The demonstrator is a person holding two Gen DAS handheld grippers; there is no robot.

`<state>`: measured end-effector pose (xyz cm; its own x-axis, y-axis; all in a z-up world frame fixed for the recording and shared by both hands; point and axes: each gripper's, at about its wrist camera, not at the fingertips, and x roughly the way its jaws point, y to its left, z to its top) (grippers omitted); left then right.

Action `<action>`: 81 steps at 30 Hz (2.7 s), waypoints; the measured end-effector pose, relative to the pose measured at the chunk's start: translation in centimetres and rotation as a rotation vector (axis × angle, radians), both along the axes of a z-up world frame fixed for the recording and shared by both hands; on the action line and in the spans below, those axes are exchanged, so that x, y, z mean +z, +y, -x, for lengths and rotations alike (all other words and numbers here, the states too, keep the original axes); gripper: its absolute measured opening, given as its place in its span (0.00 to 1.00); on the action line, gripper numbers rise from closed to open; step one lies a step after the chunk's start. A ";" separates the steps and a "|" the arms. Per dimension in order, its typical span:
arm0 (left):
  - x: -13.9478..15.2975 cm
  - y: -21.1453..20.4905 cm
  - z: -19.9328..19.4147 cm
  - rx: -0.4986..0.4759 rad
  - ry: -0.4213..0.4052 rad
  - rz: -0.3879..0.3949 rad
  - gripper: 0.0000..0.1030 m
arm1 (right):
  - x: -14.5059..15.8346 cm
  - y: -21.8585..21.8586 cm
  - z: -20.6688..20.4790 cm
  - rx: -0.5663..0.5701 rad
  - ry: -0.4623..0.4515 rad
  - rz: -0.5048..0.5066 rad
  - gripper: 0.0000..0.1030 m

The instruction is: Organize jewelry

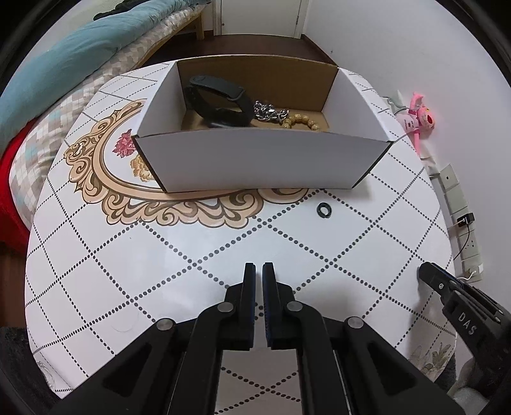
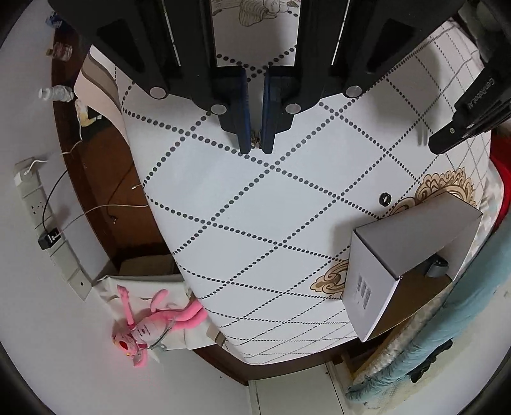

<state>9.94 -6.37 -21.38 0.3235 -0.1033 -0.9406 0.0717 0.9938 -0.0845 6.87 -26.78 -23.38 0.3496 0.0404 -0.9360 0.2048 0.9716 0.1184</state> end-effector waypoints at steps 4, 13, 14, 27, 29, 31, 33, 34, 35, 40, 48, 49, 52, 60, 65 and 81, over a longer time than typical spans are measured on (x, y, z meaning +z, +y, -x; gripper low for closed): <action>1.8 0.1 -0.1 -0.005 -0.020 0.031 0.02 | 1.5 -1.0 0.2 -0.041 -0.037 -0.112 0.06; 9.9 1.6 -4.8 -0.012 -0.126 0.141 0.02 | 9.3 1.4 -5.4 0.042 -0.174 -0.332 0.06; 10.4 1.8 -5.7 -0.014 -0.131 0.139 0.02 | 9.9 2.1 -6.6 0.063 -0.181 -0.340 0.06; 7.5 4.4 -13.1 0.016 0.008 0.027 0.07 | 6.8 7.4 -17.6 0.218 0.006 -0.239 0.06; 7.6 4.6 -13.5 0.023 0.005 -0.003 0.08 | 6.3 7.7 -18.4 0.226 0.032 -0.198 0.14; 7.7 4.9 -13.8 0.035 0.001 -0.009 0.22 | 6.2 7.6 -18.9 0.228 0.039 -0.181 0.31; 8.0 5.5 -14.0 0.054 -0.013 -0.009 0.52 | 6.4 7.4 -19.1 0.225 0.029 -0.170 0.39; 8.2 5.7 -14.0 0.064 -0.024 -0.009 0.69 | 6.7 7.2 -19.2 0.221 0.023 -0.157 0.39; 8.4 5.9 -14.0 0.072 -0.034 -0.012 0.74 | 6.9 7.1 -19.3 0.220 0.018 -0.147 0.39; 8.3 5.9 -13.9 0.076 -0.055 -0.051 1.00 | 8.2 7.0 -18.8 0.224 -0.008 -0.068 0.74; 9.0 6.2 -12.1 0.092 -0.119 -0.102 1.00 | 9.5 7.5 -17.0 0.223 -0.046 0.076 0.95; 9.2 6.3 -11.8 0.098 -0.122 -0.100 1.00 | 9.7 7.5 -16.6 0.221 -0.051 0.103 0.98; 9.5 6.6 -10.8 0.114 -0.131 -0.100 1.00 | 10.1 7.6 -15.4 0.219 -0.054 0.130 0.99; 12.1 6.7 -6.8 0.118 -0.156 -0.092 1.00 | 11.7 7.2 -11.7 0.197 -0.078 0.116 0.99; 14.9 6.2 -3.3 0.109 -0.229 -0.113 1.00 | 14.0 7.0 -7.9 0.168 -0.142 0.130 0.99; 22.5 5.5 4.7 0.140 -0.347 -0.068 1.00 | 24.2 5.6 1.7 0.128 -0.323 0.163 0.99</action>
